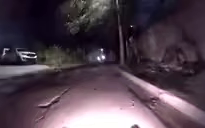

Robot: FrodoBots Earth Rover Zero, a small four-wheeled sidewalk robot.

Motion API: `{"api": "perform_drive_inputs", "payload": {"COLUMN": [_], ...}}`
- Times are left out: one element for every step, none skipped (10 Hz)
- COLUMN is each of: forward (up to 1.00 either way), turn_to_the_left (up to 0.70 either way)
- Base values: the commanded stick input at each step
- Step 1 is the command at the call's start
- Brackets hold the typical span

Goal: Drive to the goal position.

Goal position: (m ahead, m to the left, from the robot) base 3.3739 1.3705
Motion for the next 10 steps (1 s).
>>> {"api": "perform_drive_inputs", "payload": {"forward": [0.70, 0.70, 0.70, 0.70, 0.70, 0.70, 0.70, 0.70, 0.70, 0.70], "turn_to_the_left": [0.00, 0.00, 0.00, 0.00, 0.00, 0.00, 0.00, 0.00, 0.00, 0.00]}}
